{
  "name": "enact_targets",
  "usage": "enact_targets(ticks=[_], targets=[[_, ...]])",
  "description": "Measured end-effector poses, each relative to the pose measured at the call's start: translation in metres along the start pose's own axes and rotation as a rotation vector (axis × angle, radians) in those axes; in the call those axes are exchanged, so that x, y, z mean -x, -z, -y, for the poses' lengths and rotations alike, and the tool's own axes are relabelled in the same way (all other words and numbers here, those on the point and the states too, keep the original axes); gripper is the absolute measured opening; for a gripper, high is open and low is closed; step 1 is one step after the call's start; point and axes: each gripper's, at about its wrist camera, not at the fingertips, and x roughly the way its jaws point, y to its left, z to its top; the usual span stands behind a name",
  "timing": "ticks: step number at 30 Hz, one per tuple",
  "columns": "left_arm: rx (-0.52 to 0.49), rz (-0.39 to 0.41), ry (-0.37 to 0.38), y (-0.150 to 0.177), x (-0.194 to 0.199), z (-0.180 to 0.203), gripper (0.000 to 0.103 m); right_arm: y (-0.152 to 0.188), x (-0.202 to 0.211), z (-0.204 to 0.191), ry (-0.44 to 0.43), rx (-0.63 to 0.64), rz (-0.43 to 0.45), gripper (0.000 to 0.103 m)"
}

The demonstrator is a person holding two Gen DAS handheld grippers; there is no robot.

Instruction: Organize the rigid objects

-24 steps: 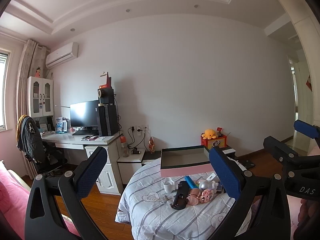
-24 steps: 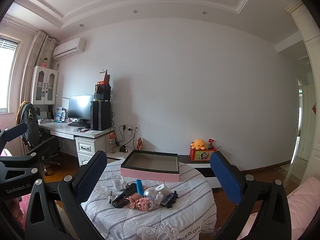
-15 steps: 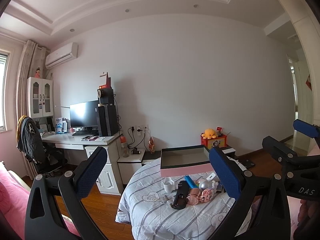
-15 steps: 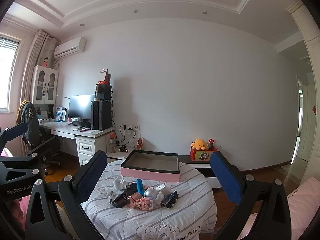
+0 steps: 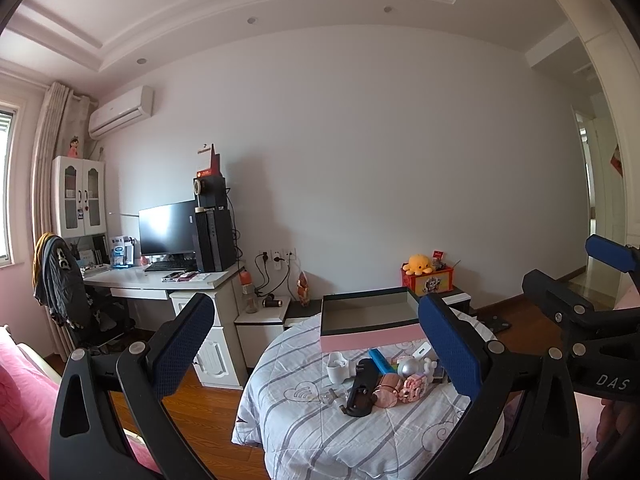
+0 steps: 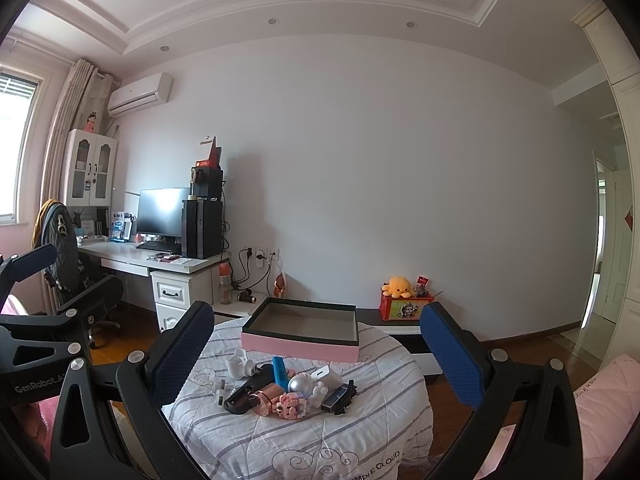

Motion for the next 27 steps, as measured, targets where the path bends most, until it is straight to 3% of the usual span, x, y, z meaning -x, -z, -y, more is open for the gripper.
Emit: enact_targets(ticks=[27], targets=[[-0.004,-0.003,-0.003,-0.0022,0.0062,-0.0046,0.103,-0.0018,0.0005,-0.0005,-0.001,0.005,-0.011,0.103]])
